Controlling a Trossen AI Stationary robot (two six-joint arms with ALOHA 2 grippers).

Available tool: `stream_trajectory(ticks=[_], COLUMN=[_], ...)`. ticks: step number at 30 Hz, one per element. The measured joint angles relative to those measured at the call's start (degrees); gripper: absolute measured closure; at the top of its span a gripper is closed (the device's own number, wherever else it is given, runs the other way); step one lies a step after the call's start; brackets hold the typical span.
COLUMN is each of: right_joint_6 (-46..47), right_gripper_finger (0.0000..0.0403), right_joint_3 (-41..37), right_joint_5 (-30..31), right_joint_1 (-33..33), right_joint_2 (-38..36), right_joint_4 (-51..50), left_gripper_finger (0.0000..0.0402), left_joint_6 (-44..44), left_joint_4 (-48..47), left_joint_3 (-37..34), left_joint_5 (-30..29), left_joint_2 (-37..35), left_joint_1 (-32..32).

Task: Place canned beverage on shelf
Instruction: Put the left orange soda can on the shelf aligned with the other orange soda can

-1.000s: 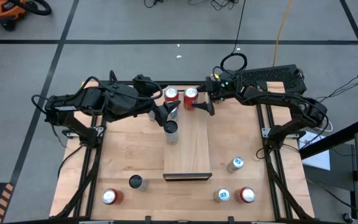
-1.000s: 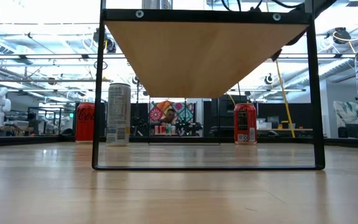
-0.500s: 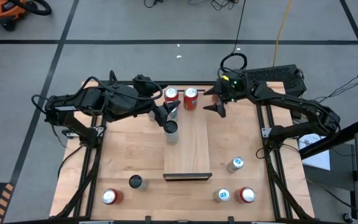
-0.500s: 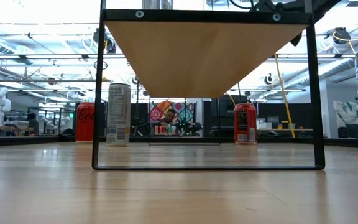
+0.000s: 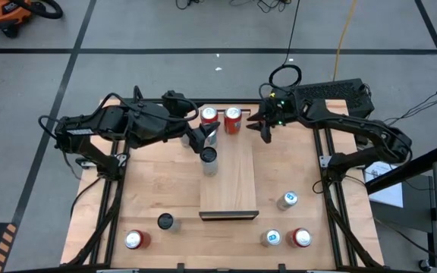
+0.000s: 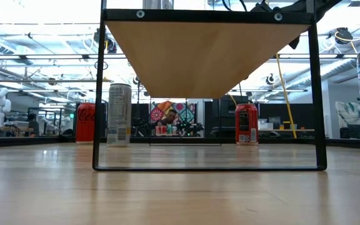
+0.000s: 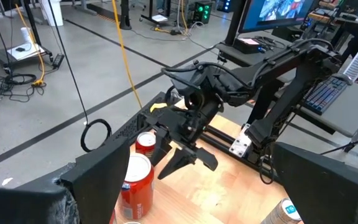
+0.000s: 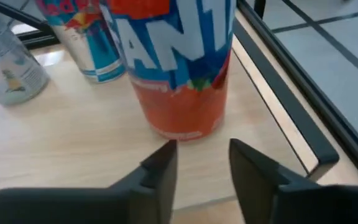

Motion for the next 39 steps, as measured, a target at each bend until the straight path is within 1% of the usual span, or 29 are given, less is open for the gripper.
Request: stream_trajectory(ticks=[2, 6, 8, 11, 17, 21, 39], right_joint_6=[-0.2, 0.3, 0.8, 1.1, 2.2, 2.8, 3.2], right_gripper_finger=[0.0309, 0.0358, 0.0378, 0.0398, 0.0396, 0.0399, 0.0403], right_joint_3=[0.0, 0.0, 0.0, 0.0, 0.0, 0.0, 0.0], right_joint_5=[-1.2, -1.4, -2.8, -2.8, -2.8, -2.9, -2.6], right_joint_1=[0.0, 0.2, 0.4, 0.8, 1.8, 2.3, 3.3], right_joint_2=[0.1, 0.9, 1.2, 1.8, 3.5, 4.6, 4.7], right_joint_4=[1.3, 2.9, 3.9, 4.7, 8.1, 8.4, 10.7], left_gripper_finger=[0.0008, 0.0008, 0.0008, 0.0008, 0.0008, 0.0008, 0.0008], left_joint_6=[0.0, 0.0, 0.0, 0.0, 0.1, 0.1, 0.0], left_joint_4=[0.0, 0.0, -0.1, -0.1, -0.1, -0.3, -1.6], left_joint_3=[0.0, 0.0, 0.0, 0.0, 0.0, 0.0, 0.0], left_joint_5=[-0.1, -0.2, -0.2, -0.2, -0.2, -0.2, -0.2], left_joint_2=[0.0, 0.0, 0.0, 0.0, 0.0, 0.0, 0.0], left_joint_1=[0.0, 0.1, 0.2, 0.3, 0.3, 0.3, 0.2])
